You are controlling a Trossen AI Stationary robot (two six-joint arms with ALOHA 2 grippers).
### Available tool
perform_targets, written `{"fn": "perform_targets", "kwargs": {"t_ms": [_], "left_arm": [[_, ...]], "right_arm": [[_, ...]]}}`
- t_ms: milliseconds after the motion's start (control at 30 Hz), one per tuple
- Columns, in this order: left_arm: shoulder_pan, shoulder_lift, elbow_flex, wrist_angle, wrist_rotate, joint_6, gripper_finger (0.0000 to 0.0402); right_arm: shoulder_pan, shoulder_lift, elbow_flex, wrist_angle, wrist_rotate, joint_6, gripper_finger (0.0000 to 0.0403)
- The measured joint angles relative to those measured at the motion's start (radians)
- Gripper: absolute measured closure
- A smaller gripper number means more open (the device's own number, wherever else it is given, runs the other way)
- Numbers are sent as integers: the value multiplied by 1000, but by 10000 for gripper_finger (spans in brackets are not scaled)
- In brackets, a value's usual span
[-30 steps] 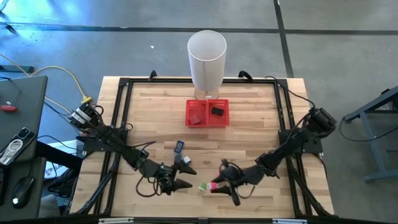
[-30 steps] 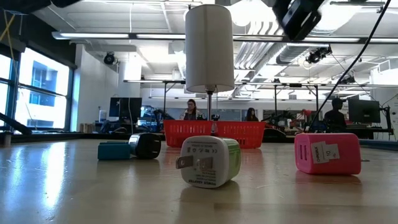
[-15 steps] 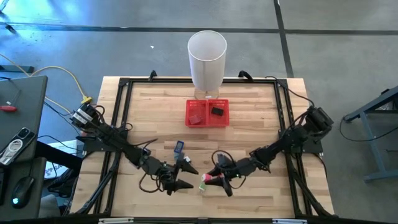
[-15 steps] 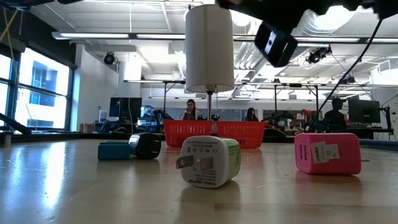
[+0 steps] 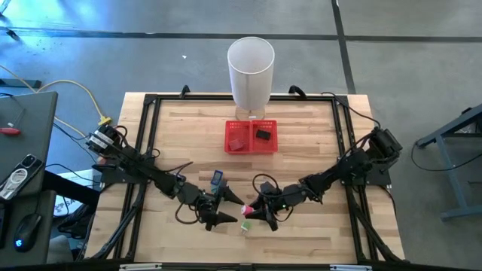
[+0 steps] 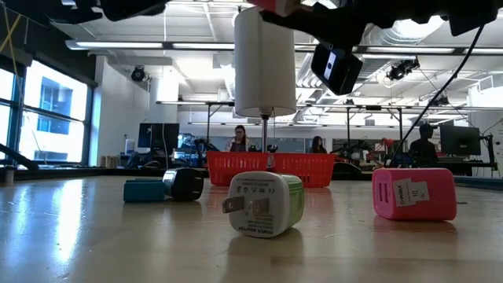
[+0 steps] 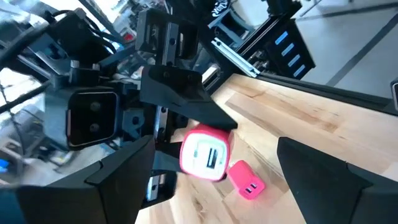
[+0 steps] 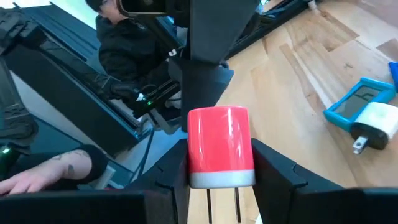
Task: Pick & Place Office items
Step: Put the white pink charger adapter into the left red bin
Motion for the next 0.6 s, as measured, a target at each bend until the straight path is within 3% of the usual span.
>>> {"fn": "perform_targets", "kwargs": {"t_ms": [333,600], "left_arm": [[60,31,1,14,90,-16,70],[69,96,47,51,95,-6,70]], "right_arm": [[-17,0,0,-4,-5,19,282],[-21,0,0,-37,-4,29,282]]}}
